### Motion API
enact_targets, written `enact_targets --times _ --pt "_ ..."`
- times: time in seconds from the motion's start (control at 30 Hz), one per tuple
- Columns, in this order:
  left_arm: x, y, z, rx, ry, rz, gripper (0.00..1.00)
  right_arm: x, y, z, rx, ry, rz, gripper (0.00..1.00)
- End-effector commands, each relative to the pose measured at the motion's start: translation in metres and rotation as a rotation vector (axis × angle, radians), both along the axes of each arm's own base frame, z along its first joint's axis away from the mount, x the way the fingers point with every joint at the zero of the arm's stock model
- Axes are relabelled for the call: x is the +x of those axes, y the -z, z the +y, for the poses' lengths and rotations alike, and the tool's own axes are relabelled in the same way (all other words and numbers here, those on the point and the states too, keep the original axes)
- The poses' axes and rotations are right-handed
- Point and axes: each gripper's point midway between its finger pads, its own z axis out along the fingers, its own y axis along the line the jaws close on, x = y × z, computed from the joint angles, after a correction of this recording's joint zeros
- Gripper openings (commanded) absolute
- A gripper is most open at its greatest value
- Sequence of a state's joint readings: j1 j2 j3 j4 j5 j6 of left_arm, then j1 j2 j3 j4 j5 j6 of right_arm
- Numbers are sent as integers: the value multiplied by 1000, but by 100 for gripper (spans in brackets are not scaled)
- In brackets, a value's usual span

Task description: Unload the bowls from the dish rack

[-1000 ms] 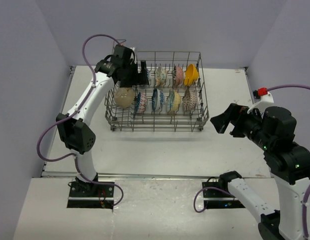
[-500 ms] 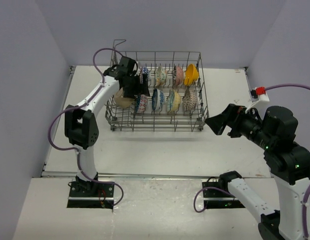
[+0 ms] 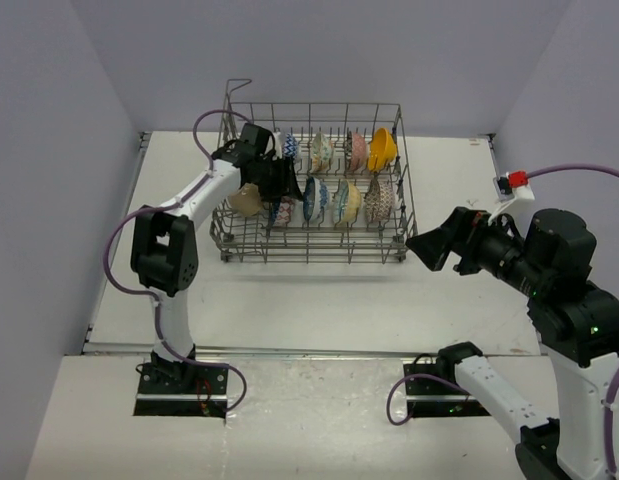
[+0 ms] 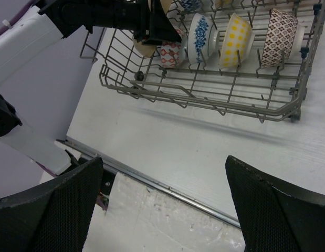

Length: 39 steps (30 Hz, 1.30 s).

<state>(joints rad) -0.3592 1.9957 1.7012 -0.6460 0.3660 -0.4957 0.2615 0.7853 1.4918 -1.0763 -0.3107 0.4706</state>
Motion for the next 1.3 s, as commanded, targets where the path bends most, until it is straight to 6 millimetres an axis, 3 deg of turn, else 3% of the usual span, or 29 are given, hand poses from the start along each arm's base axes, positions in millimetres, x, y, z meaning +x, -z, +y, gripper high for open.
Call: enact_targets --times 0.0,0.33,0.53,0.73,0.9,1.27 --pt "12 -13 -12 -89 20 -42 52 0 -8 6 8 -45 -31 99" --pt "16 -3 -18 -130 -3 -15 17 -1 -5 6 1 -52 -42 99" --pt "19 -24 -19 -161 -16 -50 1 1 -8 7 0 -58 -54 99" --pt "23 -54 -17 -186 -22 -104 0 5 -8 9 0 -61 -55 99" --pt "22 -62 -11 -183 -33 -106 0 9 -9 10 3 -67 -58 99" --pt "19 -103 -2 -243 -35 -161 0 12 -10 12 9 -67 -60 99"
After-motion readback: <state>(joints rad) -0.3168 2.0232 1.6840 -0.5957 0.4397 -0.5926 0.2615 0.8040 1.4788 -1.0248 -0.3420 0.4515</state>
